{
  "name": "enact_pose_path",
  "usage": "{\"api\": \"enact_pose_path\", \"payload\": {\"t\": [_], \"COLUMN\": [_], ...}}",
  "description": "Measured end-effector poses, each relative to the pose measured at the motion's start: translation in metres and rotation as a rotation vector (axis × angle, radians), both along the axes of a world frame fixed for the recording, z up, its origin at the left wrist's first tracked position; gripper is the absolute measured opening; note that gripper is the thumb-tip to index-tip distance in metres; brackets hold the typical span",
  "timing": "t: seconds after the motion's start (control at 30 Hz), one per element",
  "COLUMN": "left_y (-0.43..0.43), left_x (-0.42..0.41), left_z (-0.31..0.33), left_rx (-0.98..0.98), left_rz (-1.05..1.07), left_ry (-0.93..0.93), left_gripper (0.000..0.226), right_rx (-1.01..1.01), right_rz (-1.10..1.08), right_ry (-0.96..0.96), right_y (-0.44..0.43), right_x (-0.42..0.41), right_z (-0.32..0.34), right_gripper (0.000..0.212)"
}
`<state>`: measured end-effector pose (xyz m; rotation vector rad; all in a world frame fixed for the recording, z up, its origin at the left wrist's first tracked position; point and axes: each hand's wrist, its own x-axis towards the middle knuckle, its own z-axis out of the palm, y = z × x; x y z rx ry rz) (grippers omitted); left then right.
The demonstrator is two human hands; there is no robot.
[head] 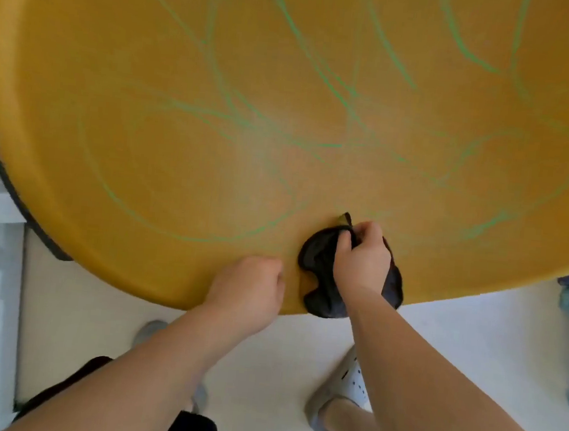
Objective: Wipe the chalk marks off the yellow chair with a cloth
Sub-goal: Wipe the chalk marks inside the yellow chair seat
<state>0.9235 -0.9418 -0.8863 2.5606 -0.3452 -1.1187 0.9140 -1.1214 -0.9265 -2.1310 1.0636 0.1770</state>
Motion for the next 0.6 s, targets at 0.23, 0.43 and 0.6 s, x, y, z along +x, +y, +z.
{"api": "enact_pose_path", "payload": {"t": [0.23,0.43,0.6], "left_y": [0.036,0.049,0.055], "left_x": [0.029,0.043,0.042], "left_z": [-0.026,-0.029,-0.027], "left_rx": [0.227,0.272,0.314], "left_rz": [-0.455,-0.425,-0.4], "left_ry": [-0.587,-0.728,-0.718], "left_gripper": [0.014,0.011,0.022], "right_rx": [-0.139,-0.473,-0.576], "right_rz": [0.37,0.848,0.915], "right_ry": [-0.173,0.065,0.156], "right_y": [0.013,-0.005,-0.006], "right_x": [-0.001,0.031,0.059], "right_z": [-0.068,-0.098,-0.104], "right_gripper": [0.045,0.072,0.095]}}
